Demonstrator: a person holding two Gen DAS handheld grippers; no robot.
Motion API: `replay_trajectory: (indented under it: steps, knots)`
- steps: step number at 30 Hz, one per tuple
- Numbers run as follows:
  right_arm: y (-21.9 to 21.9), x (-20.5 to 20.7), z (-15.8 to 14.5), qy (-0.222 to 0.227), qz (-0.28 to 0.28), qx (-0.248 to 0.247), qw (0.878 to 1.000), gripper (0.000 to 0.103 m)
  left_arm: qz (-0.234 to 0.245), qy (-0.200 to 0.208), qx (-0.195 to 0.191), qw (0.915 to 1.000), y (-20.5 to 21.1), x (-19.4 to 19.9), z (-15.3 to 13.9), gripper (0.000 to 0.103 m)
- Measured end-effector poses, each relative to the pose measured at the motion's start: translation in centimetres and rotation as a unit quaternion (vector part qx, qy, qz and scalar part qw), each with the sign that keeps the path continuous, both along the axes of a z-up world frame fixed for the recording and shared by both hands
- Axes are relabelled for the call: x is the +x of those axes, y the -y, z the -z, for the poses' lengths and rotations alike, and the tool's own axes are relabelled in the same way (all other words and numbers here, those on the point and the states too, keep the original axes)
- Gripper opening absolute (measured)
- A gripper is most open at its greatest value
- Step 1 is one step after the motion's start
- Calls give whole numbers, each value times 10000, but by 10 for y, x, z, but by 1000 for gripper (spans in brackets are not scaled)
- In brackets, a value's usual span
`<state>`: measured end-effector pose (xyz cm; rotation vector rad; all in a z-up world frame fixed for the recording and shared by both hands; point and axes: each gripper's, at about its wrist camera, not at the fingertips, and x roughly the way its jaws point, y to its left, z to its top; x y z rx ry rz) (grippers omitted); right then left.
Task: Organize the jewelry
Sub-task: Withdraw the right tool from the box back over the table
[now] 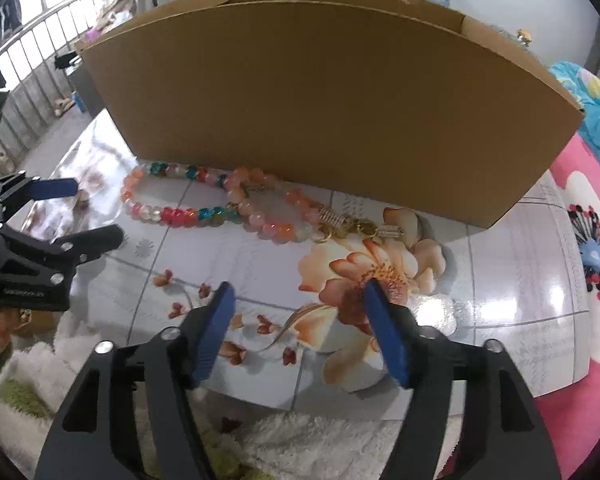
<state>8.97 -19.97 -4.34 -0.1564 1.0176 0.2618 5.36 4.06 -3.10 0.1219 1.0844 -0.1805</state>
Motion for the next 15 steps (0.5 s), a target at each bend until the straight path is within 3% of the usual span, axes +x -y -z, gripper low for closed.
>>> replay_trajectory:
  steps: [9, 15]
  knots:
    - [-10, -6, 4, 217, 133, -327, 9991, 97, 18, 148, -12, 9999, -1, -10, 0, 96]
    - [-16, -6, 4, 241, 141, -380, 9989, 97, 136, 324, -57, 9994, -2, -16, 0, 96]
